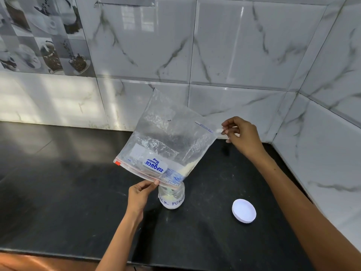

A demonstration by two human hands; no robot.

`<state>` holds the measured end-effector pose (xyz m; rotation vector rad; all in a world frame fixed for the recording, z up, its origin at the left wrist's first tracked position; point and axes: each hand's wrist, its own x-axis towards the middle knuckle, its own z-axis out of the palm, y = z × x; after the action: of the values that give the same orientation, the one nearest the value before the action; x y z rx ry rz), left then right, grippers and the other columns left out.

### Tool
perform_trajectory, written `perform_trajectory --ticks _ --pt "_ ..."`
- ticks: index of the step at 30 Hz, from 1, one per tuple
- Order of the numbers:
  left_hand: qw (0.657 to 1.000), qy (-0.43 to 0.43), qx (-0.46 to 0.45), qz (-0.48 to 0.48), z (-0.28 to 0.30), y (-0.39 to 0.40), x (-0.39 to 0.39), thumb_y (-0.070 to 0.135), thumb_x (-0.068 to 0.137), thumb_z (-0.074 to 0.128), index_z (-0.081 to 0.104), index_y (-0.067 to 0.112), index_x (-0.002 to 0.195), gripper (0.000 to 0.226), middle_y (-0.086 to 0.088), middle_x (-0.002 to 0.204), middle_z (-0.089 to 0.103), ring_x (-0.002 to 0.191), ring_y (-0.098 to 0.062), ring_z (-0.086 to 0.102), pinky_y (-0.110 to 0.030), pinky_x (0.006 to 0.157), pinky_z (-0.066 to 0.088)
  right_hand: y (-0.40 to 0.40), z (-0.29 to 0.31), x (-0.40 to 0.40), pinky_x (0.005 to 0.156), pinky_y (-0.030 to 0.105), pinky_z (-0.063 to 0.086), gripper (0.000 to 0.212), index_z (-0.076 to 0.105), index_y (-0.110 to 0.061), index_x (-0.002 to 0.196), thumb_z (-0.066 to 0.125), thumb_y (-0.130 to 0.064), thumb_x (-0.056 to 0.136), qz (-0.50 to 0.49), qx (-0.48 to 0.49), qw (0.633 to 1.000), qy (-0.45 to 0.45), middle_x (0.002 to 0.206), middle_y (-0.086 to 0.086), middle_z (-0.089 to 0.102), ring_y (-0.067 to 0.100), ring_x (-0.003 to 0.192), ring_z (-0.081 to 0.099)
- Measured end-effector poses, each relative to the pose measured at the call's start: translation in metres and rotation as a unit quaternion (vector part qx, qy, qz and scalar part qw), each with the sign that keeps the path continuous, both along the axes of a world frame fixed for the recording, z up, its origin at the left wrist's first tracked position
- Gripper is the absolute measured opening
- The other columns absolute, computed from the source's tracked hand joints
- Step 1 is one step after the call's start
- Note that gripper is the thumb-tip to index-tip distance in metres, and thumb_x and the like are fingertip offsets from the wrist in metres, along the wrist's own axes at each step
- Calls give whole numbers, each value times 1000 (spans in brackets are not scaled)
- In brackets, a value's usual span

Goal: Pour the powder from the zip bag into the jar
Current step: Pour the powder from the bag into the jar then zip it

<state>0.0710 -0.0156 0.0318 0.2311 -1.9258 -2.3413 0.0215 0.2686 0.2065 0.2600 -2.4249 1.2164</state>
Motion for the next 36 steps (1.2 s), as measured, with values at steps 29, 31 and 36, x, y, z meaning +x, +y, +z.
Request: perform_trajectory --ticks 29,31,36 --pt "999 10 5 34 7 1 2 9 78 74 75 10 84 6 -4 93 74 83 -1 69 -9 67 50 -27 1 1 63 21 57 4 67 -15 86 67 -18 85 59 -120 987 -89 97 9 70 18 89 68" --pt "999 5 -1 38 7 0 1 11 78 74 75 8 84 7 -6 93 74 81 -2 69 -10 69 48 -30 5 2 65 25 58 3 66 -16 85 67 -19 85 54 -120 989 -71 96 8 72 16 90 68" --pt "999 3 -17 37 10 1 1 11 79 74 75 7 87 9 -1 85 76 78 -1 69 -4 65 47 -36 10 8 64 25 58 5 64 -20 82 65 -18 87 76 -95 991 -58 91 3 74 10 83 70"
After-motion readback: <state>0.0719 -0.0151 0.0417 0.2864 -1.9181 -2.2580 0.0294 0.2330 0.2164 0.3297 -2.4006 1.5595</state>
